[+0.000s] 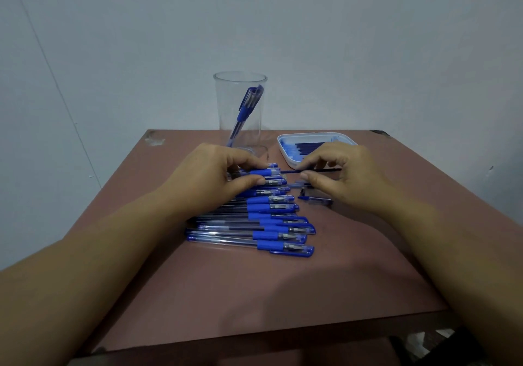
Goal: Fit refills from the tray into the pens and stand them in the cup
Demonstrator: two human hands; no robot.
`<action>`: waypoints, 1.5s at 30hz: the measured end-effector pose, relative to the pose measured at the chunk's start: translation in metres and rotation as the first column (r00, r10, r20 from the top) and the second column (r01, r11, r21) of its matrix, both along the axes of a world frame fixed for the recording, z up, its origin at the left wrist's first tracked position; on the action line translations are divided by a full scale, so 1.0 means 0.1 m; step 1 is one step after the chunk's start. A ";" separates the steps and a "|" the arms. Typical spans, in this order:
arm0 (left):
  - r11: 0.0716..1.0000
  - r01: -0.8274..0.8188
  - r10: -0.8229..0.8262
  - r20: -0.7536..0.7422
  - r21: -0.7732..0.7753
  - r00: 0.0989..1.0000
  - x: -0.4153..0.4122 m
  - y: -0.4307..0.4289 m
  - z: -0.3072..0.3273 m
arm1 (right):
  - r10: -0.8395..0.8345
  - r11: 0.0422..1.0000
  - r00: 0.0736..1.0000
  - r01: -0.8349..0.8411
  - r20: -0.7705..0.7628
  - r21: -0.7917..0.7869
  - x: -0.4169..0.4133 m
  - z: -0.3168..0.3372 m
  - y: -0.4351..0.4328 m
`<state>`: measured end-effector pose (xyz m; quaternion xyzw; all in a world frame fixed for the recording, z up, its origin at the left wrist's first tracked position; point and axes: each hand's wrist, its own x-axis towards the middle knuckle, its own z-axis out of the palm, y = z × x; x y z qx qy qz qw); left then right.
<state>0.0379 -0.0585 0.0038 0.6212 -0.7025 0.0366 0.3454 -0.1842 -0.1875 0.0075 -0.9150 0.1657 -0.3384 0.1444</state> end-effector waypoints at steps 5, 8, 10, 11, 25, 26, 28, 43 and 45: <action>0.999 -0.041 0.042 -0.046 0.024 0.998 0.04 0.01 0.02 | -0.074 0.997 0.997 0.073 0.015 0.031 -0.11 0.01 -0.12; 0.998 -0.059 0.061 -0.052 0.038 0.997 0.04 0.01 0.03 | -0.095 0.993 0.995 0.096 -0.016 0.069 -0.14 0.02 -0.18; 0.997 -0.062 0.065 -0.060 0.049 0.996 0.05 0.01 0.02 | -0.104 0.991 0.994 0.106 -0.022 0.083 -0.15 0.01 -0.20; 0.997 -0.063 0.066 -0.062 0.048 0.996 0.06 0.01 0.02 | -0.112 0.989 0.993 0.114 -0.027 0.089 -0.16 0.00 -0.22; 0.996 -0.058 0.063 -0.062 0.067 0.996 0.06 0.01 0.03 | -0.200 0.950 0.929 0.262 -0.312 0.170 -0.27 0.00 -0.39; 0.996 -0.057 0.061 -0.062 0.066 0.996 0.06 0.02 0.03 | -0.197 0.949 0.937 0.256 -0.290 0.182 -0.27 0.00 -0.39; 0.997 -0.055 0.059 -0.068 0.061 0.996 0.06 0.02 0.03 | -0.178 0.950 0.957 0.228 -0.228 0.214 -0.26 0.02 -0.37; 0.997 -0.060 0.065 -0.124 0.042 0.990 0.15 -0.01 -0.01 | -0.146 0.910 0.836 0.324 -0.529 0.259 0.13 0.43 -1.01; 0.998 -0.052 0.058 -0.125 0.046 0.990 0.15 -0.01 -0.01 | -0.133 0.913 0.805 0.326 -0.578 0.244 0.15 0.37 -1.07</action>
